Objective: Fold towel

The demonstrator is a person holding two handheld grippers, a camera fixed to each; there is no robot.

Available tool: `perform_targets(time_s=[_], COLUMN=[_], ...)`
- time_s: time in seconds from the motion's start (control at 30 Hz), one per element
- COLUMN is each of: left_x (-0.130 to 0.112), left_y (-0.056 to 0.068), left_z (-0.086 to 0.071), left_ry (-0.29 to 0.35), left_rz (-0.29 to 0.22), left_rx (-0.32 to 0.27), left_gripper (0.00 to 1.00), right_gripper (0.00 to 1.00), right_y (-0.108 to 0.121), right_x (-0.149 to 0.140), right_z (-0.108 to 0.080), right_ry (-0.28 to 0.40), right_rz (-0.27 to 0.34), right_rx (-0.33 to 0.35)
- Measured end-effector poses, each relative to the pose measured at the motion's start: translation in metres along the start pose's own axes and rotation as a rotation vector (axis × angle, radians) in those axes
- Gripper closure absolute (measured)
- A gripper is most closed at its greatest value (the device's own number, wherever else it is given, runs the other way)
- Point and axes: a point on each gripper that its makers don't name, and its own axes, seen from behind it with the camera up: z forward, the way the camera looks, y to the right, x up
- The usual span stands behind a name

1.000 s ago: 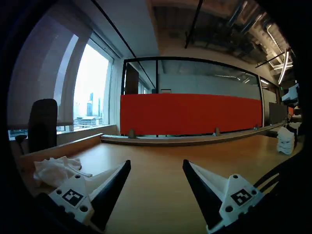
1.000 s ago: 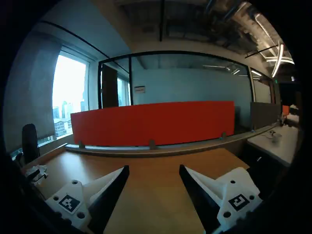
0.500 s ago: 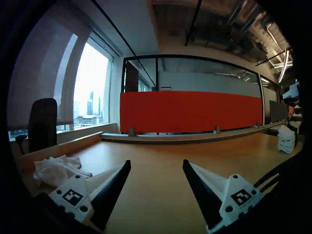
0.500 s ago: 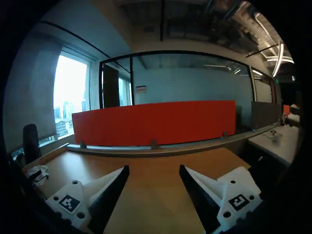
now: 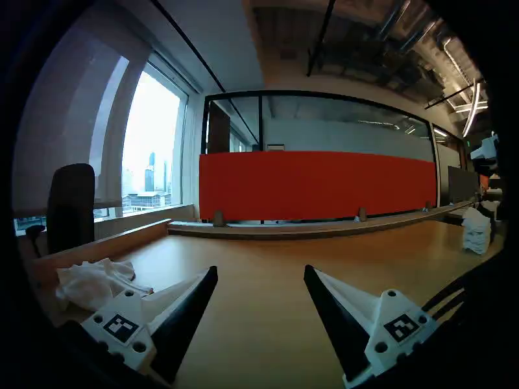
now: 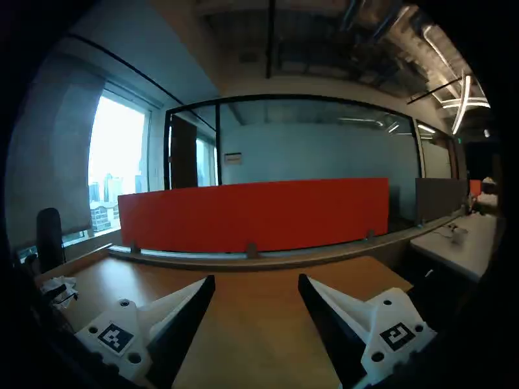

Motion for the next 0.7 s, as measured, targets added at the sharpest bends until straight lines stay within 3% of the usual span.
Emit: perform_targets(time_s=[0.3,0.7], left_x=[-0.002,-0.003], left_y=[0.000,0.001], left_z=[0.000,0.001], left_ry=[0.000,0.001], left_rz=[0.000,0.000], left_rx=[0.000,0.000], left_gripper=[0.01,0.01], right_gripper=[0.00,0.00], right_y=[0.018,0.036], right_x=[-0.009,-0.044], right_z=[-0.005,-0.009], right_ry=[0.033,0.095], right_rz=[-0.019,0.031], right_rx=[-0.044,-0.058])
